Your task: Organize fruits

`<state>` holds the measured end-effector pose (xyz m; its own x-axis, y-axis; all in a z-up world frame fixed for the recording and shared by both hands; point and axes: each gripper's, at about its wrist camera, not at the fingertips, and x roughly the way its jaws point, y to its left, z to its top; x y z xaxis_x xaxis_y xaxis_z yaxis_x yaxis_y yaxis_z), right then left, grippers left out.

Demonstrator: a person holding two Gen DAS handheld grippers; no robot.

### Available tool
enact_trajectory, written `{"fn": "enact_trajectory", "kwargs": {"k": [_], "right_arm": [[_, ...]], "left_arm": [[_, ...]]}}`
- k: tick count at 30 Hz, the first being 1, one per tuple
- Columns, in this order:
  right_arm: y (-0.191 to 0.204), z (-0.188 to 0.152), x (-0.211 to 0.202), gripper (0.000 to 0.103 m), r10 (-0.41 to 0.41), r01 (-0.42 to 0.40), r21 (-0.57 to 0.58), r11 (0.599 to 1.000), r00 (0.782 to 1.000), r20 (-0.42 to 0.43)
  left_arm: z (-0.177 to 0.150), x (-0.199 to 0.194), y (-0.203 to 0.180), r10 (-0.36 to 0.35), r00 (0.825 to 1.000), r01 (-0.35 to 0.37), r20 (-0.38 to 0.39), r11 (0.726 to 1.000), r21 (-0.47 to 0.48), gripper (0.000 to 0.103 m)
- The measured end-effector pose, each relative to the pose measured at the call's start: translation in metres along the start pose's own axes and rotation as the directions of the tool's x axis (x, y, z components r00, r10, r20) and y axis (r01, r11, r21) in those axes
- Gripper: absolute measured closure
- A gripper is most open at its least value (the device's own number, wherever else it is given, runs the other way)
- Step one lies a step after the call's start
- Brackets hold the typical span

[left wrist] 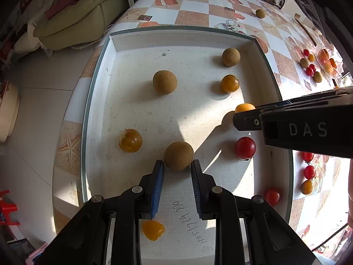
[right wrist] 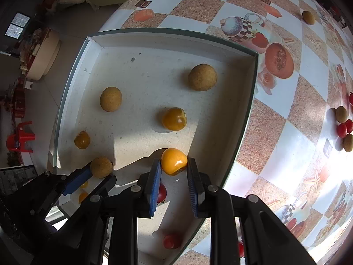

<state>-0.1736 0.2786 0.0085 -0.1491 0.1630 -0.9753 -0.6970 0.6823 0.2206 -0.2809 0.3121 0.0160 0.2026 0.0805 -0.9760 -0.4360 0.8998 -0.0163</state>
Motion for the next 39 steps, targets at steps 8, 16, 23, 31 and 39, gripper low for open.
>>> {"fn": "enact_trajectory", "kwargs": {"k": [8, 16, 23, 31, 39], "right_arm": [[0.000, -0.005, -0.032, 0.052, 0.002, -0.002, -0.007, 1.000, 0.998, 0.062], [-0.003, -0.019, -0.066, 0.020, -0.049, 0.047, 0.017, 0.999, 0.994, 0.100], [-0.021, -0.047, -0.088, 0.014, -0.073, 0.069, 0.049, 0.996, 0.993, 0.089], [-0.014, -0.065, -0.113, 0.000, -0.119, 0.117, 0.025, 0.993, 0.987, 0.112], [-0.005, -0.080, -0.137, 0.000, -0.140, 0.141, -0.003, 0.990, 0.985, 0.103]], "left_arm": [[-0.004, -0.011, -0.005, 0.036, 0.999, -0.036, 0.025, 0.999, 0.030, 0.029], [-0.007, -0.030, -0.009, 0.039, 0.999, -0.040, 0.024, 0.999, 0.036, 0.029], [-0.008, -0.062, -0.006, 0.092, 0.993, -0.094, 0.068, 0.995, 0.034, 0.001], [-0.012, -0.089, -0.001, 0.184, 0.981, -0.184, 0.055, 0.983, 0.007, 0.001], [-0.024, -0.112, -0.006, 0.130, 0.991, -0.131, 0.037, 0.991, 0.031, 0.001]]}}
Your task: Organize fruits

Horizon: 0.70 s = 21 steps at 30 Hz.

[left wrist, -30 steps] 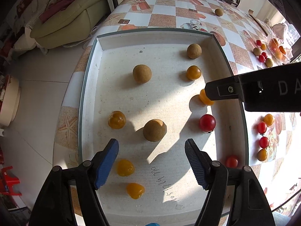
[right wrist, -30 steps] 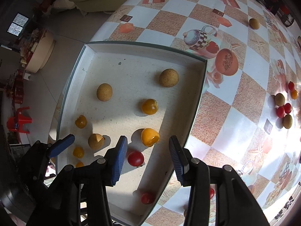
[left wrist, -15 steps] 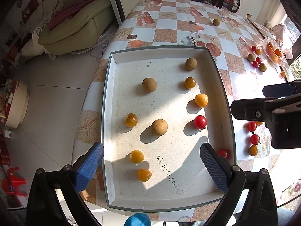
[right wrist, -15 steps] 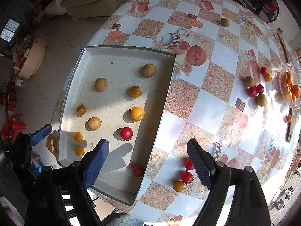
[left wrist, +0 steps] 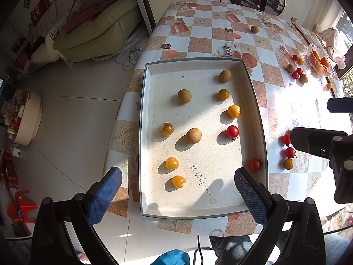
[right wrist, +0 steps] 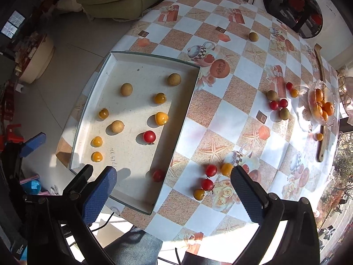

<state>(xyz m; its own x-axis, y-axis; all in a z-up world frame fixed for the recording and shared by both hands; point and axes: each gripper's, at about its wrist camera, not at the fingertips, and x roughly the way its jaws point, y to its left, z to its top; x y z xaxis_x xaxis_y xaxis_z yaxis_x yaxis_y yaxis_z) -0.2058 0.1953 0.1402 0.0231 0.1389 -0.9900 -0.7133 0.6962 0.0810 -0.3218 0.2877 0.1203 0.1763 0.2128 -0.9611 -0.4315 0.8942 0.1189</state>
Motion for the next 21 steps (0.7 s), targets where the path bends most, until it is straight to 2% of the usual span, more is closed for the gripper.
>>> {"fn": "enact_trajectory", "kwargs": {"k": [6, 13, 21], "right_arm": [[0.001, -0.008, -0.014, 0.000, -0.012, 0.013, -0.017, 1.000, 1.000, 0.024], [0.002, -0.012, -0.018, 0.000, -0.039, 0.040, -0.043, 0.998, 0.999, 0.024], [0.001, -0.012, -0.019, 0.000, -0.042, 0.043, -0.047, 0.998, 0.999, 0.019]], "left_arm": [[-0.012, -0.010, -0.013, 0.009, 0.999, -0.006, -0.034, 0.998, 0.063, 0.001], [-0.019, -0.018, -0.020, 0.047, 0.998, -0.043, -0.045, 0.996, 0.078, 0.001], [-0.017, -0.021, -0.016, 0.053, 0.998, -0.051, -0.044, 0.997, 0.051, 0.001]]}}
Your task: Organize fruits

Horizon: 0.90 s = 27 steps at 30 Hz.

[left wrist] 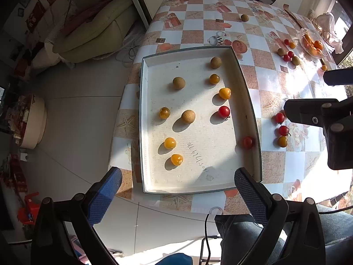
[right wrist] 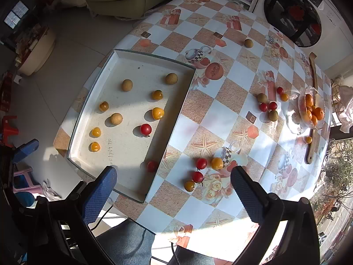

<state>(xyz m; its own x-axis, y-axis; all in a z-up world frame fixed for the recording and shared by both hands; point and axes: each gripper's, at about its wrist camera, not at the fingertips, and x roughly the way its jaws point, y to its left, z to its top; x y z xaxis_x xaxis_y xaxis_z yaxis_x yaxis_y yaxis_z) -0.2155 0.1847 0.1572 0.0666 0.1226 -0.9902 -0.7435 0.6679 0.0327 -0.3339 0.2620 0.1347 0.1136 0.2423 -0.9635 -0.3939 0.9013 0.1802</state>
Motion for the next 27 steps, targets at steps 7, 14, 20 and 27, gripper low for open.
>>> {"fn": "enact_trajectory", "kwargs": {"k": [7, 14, 20, 27], "right_arm": [[0.0019, -0.0001, 0.0010, 0.000, 0.000, 0.000, -0.010, 1.000, 1.000, -0.004], [0.0019, 0.0007, 0.0026, 0.000, 0.003, -0.003, -0.010, 1.000, 1.000, -0.010], [0.0013, 0.0001, 0.0052, 0.000, 0.007, -0.008, -0.021, 1.000, 1.000, -0.017], [0.0018, 0.0000, 0.0057, 0.000, 0.008, -0.008, -0.022, 1.000, 1.000, -0.019]], "left_arm": [[0.0008, -0.0015, -0.0029, 0.004, 1.000, -0.004, 0.002, 1.000, 0.010, 0.001], [0.0012, -0.0025, -0.0072, 0.001, 1.000, -0.001, 0.000, 1.000, 0.022, 0.001], [0.0009, -0.0016, -0.0079, -0.003, 1.000, 0.003, -0.007, 1.000, 0.018, 0.001], [0.0010, -0.0013, -0.0080, -0.002, 1.000, 0.003, -0.008, 1.000, 0.018, 0.001]]}}
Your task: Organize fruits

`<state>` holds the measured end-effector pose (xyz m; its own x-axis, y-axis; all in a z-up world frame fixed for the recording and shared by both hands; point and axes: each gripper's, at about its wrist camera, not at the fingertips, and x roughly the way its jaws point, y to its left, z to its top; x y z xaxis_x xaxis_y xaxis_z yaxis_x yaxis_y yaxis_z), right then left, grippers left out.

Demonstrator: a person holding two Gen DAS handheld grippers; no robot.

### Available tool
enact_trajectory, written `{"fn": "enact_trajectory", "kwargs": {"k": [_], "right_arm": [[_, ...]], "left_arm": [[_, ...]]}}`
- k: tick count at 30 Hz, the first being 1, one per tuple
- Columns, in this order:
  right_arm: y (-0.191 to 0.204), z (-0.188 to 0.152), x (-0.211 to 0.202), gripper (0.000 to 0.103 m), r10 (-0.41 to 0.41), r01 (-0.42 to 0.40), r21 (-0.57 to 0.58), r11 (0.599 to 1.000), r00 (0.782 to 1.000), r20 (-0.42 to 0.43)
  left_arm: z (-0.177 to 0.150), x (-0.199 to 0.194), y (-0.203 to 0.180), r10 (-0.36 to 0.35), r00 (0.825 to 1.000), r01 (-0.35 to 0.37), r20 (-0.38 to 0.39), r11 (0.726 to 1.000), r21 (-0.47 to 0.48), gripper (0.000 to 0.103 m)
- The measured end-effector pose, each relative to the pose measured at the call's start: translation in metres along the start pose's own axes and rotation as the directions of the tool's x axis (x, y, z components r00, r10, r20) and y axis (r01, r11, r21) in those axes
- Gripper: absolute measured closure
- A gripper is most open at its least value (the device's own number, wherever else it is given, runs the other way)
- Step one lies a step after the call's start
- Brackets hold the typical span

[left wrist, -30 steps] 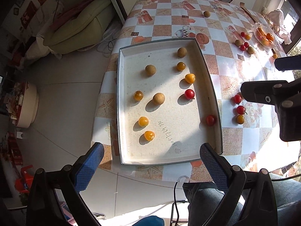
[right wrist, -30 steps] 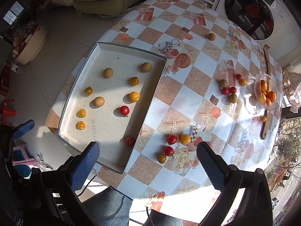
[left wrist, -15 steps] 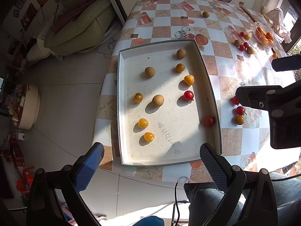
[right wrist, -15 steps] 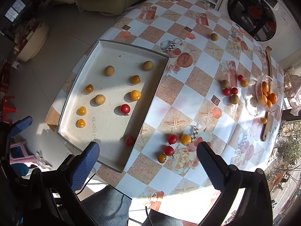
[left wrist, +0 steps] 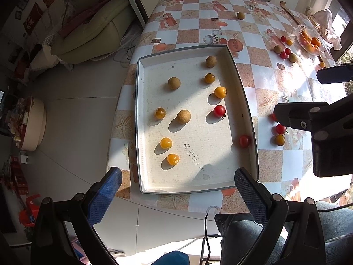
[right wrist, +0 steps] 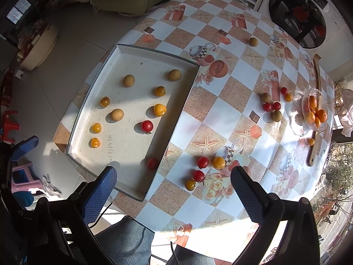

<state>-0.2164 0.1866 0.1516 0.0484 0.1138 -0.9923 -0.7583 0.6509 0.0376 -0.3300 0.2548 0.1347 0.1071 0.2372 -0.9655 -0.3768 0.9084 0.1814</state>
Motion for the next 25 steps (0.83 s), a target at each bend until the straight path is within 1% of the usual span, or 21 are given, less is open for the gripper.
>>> {"fn": "enact_trajectory", "kwargs": {"k": [19, 25], "right_arm": [[0.0019, -0.0011, 0.0015, 0.000, 0.000, 0.000, -0.008, 1.000, 1.000, -0.003], [0.0021, -0.0024, 0.0022, 0.000, 0.001, -0.001, -0.011, 1.000, 1.000, -0.003]], "left_arm": [[0.0003, 0.0010, -0.0004, -0.021, 1.000, 0.021, 0.000, 1.000, 0.006, 0.001], [-0.0005, -0.0074, 0.0018, -0.037, 0.998, 0.037, 0.047, 0.999, -0.003, 0.001]]}}
